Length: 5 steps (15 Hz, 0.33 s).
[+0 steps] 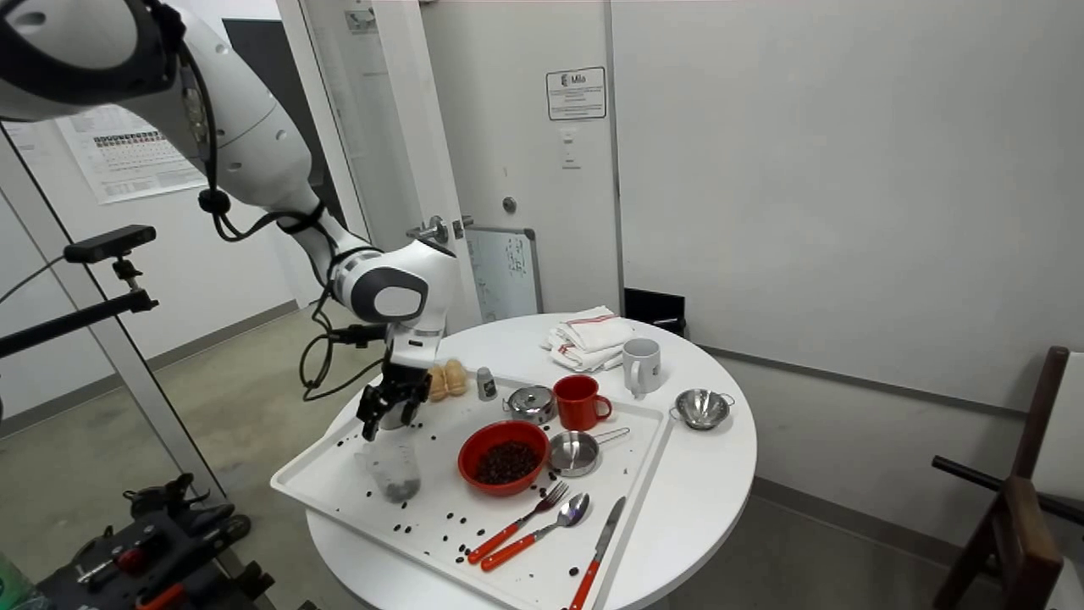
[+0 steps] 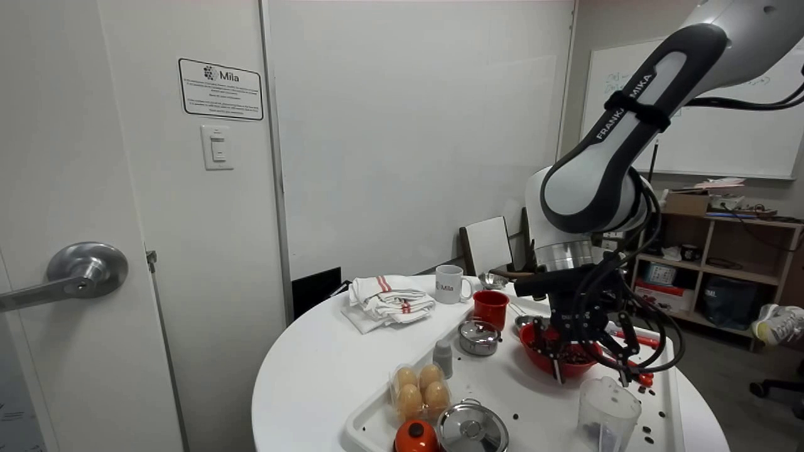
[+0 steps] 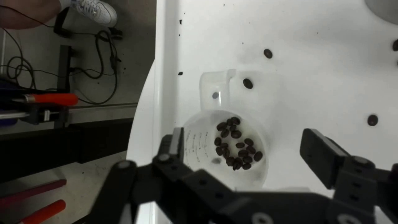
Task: Pour the contents of the clear jug into the red bowl
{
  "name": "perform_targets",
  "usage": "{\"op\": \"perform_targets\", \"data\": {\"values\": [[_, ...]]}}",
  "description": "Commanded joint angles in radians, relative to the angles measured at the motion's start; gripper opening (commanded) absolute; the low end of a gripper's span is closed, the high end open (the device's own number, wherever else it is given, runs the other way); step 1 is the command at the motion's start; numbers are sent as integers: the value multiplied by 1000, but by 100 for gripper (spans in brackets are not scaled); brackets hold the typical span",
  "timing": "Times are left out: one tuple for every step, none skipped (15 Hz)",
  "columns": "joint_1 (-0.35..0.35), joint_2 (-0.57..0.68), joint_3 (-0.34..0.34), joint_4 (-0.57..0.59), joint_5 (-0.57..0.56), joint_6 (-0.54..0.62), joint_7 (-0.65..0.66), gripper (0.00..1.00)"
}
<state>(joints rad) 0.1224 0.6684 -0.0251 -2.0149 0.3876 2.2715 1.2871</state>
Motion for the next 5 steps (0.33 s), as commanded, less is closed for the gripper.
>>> {"op": "perform_targets", "data": {"values": [[-42,-21,31,5,54,-18,-9,100],[-20,-1,12,6,14,-3,3,100],[-23,-2,13,7,15,-3,2,100],[-23,-1,12,7,15,-3,2,100],[-23,-1,12,7,15,-3,2,100]]}}
